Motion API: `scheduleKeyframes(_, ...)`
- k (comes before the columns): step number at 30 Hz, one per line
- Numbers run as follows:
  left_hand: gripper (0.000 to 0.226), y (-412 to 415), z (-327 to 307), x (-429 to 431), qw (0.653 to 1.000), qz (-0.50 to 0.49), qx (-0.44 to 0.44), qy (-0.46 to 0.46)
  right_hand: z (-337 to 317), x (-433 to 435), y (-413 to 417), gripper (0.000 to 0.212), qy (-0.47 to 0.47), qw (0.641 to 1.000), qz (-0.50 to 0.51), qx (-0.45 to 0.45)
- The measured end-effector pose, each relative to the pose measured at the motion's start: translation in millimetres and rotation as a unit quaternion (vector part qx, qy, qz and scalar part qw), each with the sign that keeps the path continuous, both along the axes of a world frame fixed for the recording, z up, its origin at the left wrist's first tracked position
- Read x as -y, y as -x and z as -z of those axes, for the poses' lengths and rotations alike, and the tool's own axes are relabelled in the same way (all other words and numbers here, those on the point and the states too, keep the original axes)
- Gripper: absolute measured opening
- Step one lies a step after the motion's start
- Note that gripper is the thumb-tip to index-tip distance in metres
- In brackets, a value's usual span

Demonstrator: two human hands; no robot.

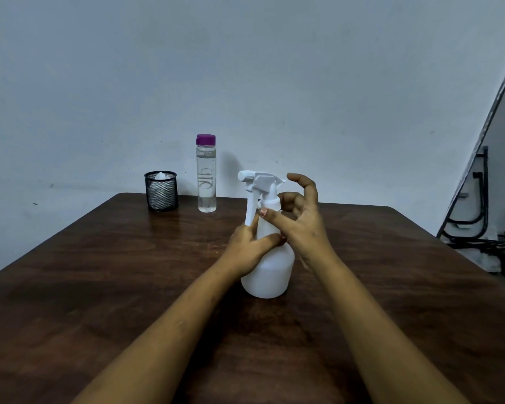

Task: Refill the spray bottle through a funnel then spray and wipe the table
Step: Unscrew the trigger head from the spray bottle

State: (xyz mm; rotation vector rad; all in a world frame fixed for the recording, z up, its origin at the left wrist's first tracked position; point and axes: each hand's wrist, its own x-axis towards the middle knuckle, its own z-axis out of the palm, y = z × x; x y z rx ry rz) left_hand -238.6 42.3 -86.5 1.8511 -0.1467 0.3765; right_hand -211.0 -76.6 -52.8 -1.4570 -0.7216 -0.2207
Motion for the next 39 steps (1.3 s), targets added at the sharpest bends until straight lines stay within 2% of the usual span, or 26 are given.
scheduleKeyframes(5,0.019,5.5,-1.1,2.4,0.999,-0.022,0.02,-0.024,-1.0,1.2,0.2,0.057,-0.02,0.996,-0.07,-0.044)
scheduleKeyframes(7,0.025,4.7,1.5,1.7,0.999,-0.029,0.03,-0.027,-1.3,-0.8,2.5,0.063,-0.005,0.998,-0.051,-0.027)
scheduleKeyframes(10,0.056,3.1,5.0,1.0,0.997,-0.037,0.051,-0.041,-1.4,-3.6,6.2,0.074,0.028,0.999,0.009,0.012)
scheduleKeyframes(12,0.062,4.0,5.0,0.9,0.997,-0.038,0.055,-0.047,0.3,-4.5,5.4,0.075,0.033,0.999,0.032,0.025)
scheduleKeyframes(13,0.059,5.1,4.5,1.2,0.997,-0.038,0.054,-0.05,0.7,-4.3,5.6,0.074,0.037,0.998,0.043,0.032)
scheduleKeyframes(16,0.028,7.0,5.1,1.2,0.995,-0.046,0.063,-0.065,-0.6,-3.6,7.4,0.066,0.034,0.997,0.053,0.037)
scheduleKeyframes(17,0.026,6.2,6.4,0.4,0.994,-0.05,0.069,-0.067,-1.4,-3.5,7.7,0.062,0.032,0.998,0.047,0.029)
scheduleKeyframes(20,0.051,3.7,10.7,-0.6,0.991,-0.062,0.078,-0.086,-1.7,-3.8,7.3,0.057,0.023,1.0,0.02,0.003)
scheduleKeyframes(22,0.059,2.1,13.6,-1.3,0.989,-0.071,0.091,-0.098,-1.2,-4.3,6.0,0.061,0.018,1.0,0.009,-0.008)
scheduleKeyframes(25,0.052,3.2,16.2,-1.6,0.985,-0.089,0.099,-0.106,-6.1,-3.3,6.3,0.07,0.039,0.999,0.021,-0.002)
scheduleKeyframes(27,0.055,5.0,16.2,0.4,0.983,-0.106,0.088,-0.117,-12.2,-2.6,7.6,0.072,0.08,0.996,0.039,0.007)
scheduleKeyframes(29,0.063,7.7,14.3,3.4,0.982,-0.121,0.07,-0.129,-17.7,-2.2,7.4,0.07,0.113,0.992,0.059,0.013)
scheduleKeyframes(33,0.062,12.0,8.9,6.2,0.98,-0.137,0.052,-0.135,-33.3,2.1,5.0,0.062,0.147,0.986,0.081,0.017)
scheduleKeyframes(37,0.044,13.1,5.2,7.0,0.974,-0.151,0.041,-0.165,-51.2,8.2,6.1,0.061,0.155,0.985,0.073,0.017)
scheduleKeyframes(39,0.043,11.3,2.9,7.3,0.965,-0.171,0.035,-0.194,-60.4,10.8,9.1,0.061,0.15,0.986,0.076,0.022)
